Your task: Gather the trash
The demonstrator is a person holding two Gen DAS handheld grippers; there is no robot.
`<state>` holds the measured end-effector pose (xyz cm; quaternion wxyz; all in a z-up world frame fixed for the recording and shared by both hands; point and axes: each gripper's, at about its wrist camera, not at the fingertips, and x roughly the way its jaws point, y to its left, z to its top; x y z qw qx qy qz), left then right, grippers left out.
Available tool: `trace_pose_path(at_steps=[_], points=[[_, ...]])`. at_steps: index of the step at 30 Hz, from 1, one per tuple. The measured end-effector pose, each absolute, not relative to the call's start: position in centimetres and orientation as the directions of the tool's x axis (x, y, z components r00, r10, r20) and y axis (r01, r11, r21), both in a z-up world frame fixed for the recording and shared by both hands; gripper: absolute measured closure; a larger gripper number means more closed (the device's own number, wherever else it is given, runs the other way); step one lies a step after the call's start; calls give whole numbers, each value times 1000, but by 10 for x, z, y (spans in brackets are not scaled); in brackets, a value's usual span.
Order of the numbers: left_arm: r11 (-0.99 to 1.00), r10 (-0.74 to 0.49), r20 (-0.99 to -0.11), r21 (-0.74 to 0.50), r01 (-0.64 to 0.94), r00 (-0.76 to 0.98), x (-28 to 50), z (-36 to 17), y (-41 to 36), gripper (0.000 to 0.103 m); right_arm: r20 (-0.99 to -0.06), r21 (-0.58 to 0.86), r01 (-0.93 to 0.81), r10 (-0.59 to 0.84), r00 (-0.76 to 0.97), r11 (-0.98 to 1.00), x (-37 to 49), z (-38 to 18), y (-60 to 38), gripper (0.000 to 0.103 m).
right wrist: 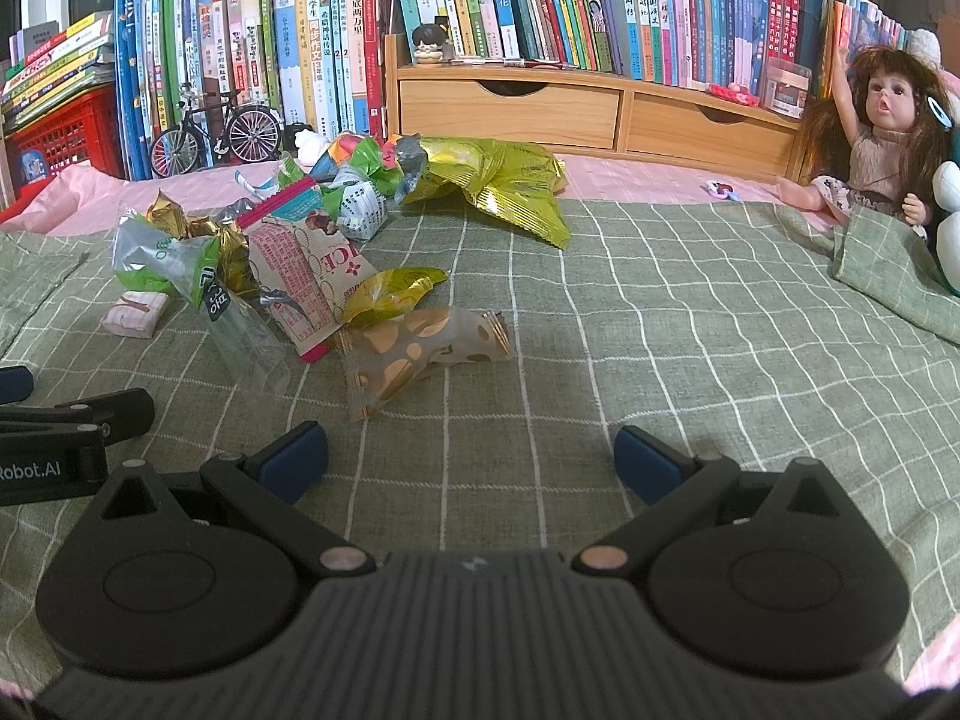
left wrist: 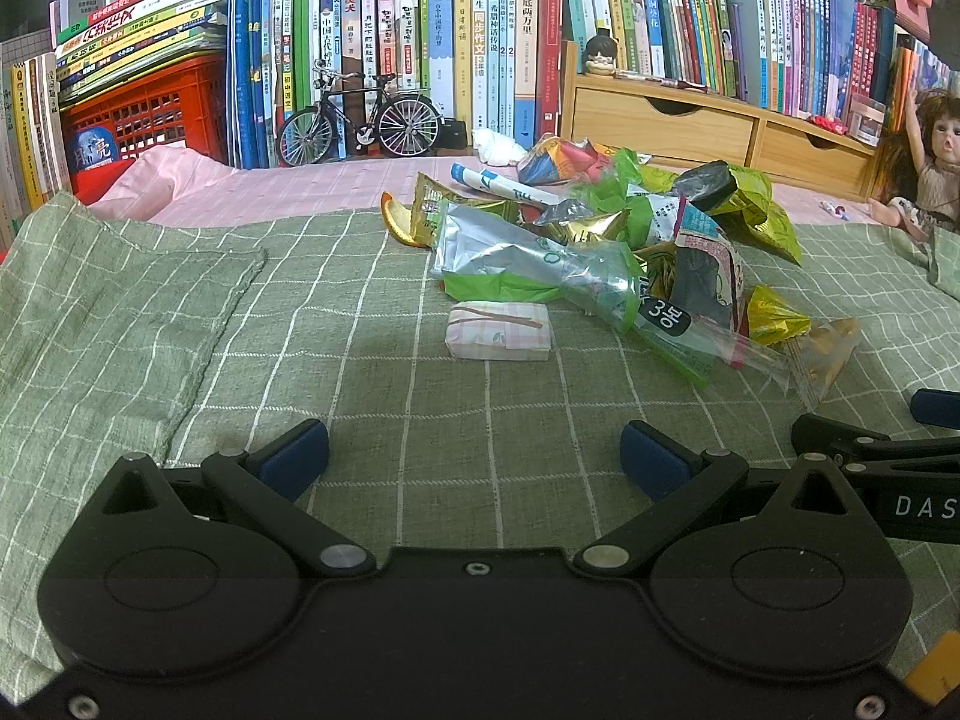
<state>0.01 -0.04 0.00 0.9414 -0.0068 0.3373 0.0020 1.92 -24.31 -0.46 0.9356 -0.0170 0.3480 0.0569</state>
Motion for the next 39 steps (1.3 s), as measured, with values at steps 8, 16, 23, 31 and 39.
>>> trace_pose_path(at_steps=[8, 16, 23, 31, 39], points=[[1000, -1, -635, -12, -8, 773, 0, 0, 0, 0, -653, 7, -118, 94, 751, 993, 19, -5, -242, 0], [1000, 4, -635, -4, -8, 772, 0, -1, -1, 0, -653, 8, -118, 95, 751, 993, 20, -6, -241, 0], [1000, 2, -635, -7, -8, 772, 0, 1, -3, 0, -654, 10, -123, 99, 750, 992, 19, -5, -242, 0], [989, -111, -625, -144, 25, 773, 0, 10, 25, 0, -695, 56, -162, 155, 702, 985, 24, 8, -254, 0], [995, -102, -632, -73, 72, 768, 26, 36, 42, 0, -695, 41, -258, 213, 686, 965, 45, 31, -267, 0]])
